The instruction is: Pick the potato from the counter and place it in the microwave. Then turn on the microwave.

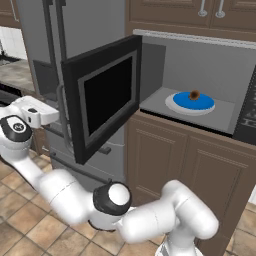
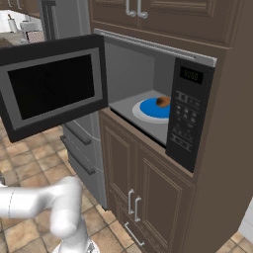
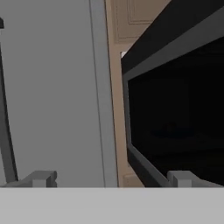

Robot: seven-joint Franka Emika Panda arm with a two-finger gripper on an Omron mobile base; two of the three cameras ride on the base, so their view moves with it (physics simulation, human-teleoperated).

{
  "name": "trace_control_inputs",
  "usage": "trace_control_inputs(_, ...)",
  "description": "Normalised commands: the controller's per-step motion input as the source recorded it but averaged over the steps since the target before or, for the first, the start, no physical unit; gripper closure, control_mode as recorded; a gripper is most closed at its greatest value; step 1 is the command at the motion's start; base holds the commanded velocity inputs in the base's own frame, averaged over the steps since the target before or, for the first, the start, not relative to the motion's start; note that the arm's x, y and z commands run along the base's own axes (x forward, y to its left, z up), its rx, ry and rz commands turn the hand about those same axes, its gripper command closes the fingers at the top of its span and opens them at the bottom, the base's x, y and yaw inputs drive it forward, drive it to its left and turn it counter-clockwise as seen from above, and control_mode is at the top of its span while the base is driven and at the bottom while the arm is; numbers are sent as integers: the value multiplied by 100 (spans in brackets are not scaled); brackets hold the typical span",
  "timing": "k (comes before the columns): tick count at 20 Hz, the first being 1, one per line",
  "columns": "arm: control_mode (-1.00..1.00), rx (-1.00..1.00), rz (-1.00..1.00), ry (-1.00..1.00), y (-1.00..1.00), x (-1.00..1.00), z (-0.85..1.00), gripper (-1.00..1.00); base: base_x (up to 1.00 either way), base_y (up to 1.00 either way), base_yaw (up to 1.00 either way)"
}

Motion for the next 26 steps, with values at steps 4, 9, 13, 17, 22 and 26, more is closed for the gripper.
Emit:
trace_control_inputs(4, -100, 0, 1, 0, -81, -39, 0, -100, 0, 0, 0)
trace_control_inputs(9, -100, 0, 2, 0, -86, -41, 0, -100, 0, 0, 0)
trace_control_inputs(13, -100, 0, 4, 0, -88, -39, 0, -100, 0, 0, 0)
trace_control_inputs(17, -100, 0, 5, 0, -86, -34, 0, -100, 0, 0, 0)
trace_control_inputs(22, -100, 0, 6, 0, -79, -26, 0, -100, 0, 0, 0)
trace_control_inputs(26, -100, 0, 6, 0, -75, -14, 0, -100, 0, 0, 0)
